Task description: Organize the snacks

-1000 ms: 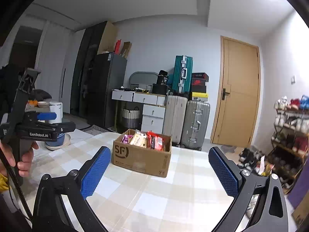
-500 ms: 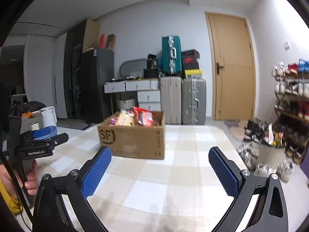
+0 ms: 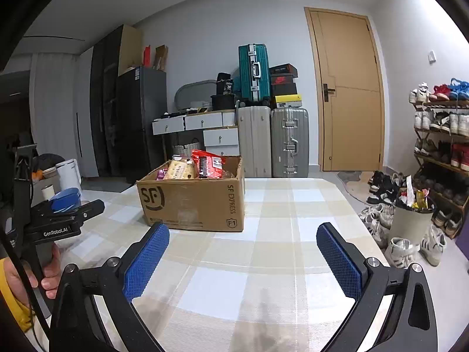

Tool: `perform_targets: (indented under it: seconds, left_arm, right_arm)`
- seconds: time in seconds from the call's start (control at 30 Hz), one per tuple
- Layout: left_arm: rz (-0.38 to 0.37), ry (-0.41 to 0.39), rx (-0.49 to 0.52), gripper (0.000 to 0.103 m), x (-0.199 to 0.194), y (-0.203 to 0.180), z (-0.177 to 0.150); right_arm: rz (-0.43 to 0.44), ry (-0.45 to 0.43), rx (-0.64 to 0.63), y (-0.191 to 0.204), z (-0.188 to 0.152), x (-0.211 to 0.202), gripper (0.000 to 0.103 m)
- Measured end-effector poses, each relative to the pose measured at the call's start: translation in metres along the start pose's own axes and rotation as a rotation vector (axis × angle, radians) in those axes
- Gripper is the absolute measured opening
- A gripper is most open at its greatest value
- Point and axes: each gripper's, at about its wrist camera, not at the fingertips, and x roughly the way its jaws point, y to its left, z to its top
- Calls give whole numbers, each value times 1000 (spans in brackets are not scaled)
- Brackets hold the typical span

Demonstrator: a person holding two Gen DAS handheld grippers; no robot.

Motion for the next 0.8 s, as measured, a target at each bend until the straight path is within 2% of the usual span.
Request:
perform_targets:
  seconds: [0.17, 0.4, 0.8]
  left_arm:
    - [0, -8, 13, 102, -8, -2, 1]
    - [7, 5, -26, 102, -11, 5, 1]
    - [-8, -5, -7, 102, -12, 7, 0]
  right_arm:
    - [5, -3, -10, 1, -1, -2, 102]
    - [14, -8, 1, 0, -1, -6, 102]
    - [14, -6, 23, -4, 1, -7, 102]
